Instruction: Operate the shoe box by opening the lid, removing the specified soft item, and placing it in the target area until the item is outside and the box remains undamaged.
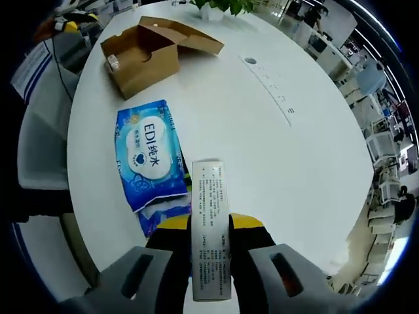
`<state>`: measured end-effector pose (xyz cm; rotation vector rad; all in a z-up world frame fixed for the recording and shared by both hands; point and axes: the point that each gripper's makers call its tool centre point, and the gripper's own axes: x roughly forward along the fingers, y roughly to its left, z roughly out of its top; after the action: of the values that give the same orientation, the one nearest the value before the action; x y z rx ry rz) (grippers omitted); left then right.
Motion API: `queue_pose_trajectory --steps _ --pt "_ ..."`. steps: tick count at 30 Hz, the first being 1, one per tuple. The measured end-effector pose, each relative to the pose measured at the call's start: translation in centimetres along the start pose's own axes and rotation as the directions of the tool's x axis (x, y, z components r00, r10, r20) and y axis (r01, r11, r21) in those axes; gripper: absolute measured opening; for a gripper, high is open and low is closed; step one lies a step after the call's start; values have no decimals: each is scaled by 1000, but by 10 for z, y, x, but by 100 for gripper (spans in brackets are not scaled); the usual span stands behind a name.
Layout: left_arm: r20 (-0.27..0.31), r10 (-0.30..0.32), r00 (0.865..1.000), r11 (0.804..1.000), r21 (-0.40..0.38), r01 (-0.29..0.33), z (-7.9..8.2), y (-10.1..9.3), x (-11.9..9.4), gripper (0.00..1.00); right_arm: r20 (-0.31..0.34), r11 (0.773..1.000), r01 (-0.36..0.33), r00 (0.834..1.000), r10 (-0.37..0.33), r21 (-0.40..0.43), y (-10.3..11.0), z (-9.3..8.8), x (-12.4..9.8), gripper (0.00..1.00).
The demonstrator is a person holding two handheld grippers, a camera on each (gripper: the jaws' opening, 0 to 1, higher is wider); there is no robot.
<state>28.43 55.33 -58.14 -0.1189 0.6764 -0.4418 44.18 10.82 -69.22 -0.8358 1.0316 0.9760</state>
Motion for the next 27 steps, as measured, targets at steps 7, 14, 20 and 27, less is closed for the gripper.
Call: queue_pose_trajectory --steps 7,14,20,27 --pt "-8 51 999 998 -27 -51 -10 9 -13 50 -49 997 -25 999 21 -70 -7 -12 27 19" --pt "-15 76 997 996 -38 -77 -14 10 -16 50 -71 994 -46 997 39 -98 -13 -15 40 19" --pt "-27 83 996 995 -45 -84 -20 8 -15 50 -81 992 -66 995 57 -111 -13 -20 46 19" --pt "-33 84 996 995 -50 -85 -19 6 -11 50 -89 989 -91 993 82 -114 -12 -28 51 19"
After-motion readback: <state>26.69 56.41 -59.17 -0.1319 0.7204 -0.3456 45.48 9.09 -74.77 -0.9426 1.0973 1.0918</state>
